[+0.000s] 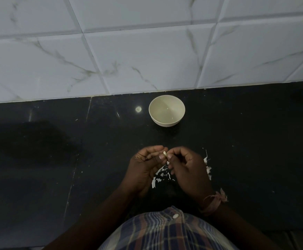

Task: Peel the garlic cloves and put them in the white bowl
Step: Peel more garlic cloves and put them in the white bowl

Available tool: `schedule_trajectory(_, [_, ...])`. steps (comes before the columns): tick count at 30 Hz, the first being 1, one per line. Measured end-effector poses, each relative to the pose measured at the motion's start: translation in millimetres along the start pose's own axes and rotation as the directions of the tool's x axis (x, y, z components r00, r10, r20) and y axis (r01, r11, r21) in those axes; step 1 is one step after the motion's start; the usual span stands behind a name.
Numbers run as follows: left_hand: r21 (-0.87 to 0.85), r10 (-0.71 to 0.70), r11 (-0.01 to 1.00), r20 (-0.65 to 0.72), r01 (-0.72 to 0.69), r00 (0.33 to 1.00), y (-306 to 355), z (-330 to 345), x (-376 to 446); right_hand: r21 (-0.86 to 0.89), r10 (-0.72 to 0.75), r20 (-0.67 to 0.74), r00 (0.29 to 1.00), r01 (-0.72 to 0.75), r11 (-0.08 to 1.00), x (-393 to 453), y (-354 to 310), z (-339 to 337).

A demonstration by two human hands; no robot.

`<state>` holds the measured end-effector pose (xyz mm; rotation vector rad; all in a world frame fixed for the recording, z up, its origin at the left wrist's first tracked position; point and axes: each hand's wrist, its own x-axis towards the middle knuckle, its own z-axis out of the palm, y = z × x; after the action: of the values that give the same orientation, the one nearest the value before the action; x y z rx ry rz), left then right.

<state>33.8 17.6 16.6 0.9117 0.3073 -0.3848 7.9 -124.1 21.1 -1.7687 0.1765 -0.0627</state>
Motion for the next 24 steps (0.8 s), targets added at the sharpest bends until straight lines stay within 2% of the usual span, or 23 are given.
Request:
schedule_trajectory(7, [-0.018, 0.000, 1.000, -0.012, 0.000, 1.000, -0.1, -1.1, -0.4, 0.055, 0.062, 0.028, 0.998, -0.064, 0.996, -1.2, -4.0, 2.7])
schedule_trajectory(14, [0.201, 0.122, 0.972, -0.006, -0.118, 0.993, -1.3, -3.4, -5.5, 0.290, 0.246, 0.141, 0.959, -0.277, 0.916, 1.9, -5.5, -0.5])
schedule_trajectory(17, [0.228, 0.132, 0.965, -0.008, -0.127, 0.991, -3.1, -1.8, -8.5, 0.380, 0.288, 0.162, 0.944, -0.329, 0.864, 2.6, -1.6, -0.7])
schedule_trajectory(24, [0.220, 0.102, 0.970, 0.017, -0.104, 0.995, -6.4, -4.2, -13.6, 0.362, 0.326, 0.177, 0.929, -0.369, 0.856, -1.6, 4.2, -3.4])
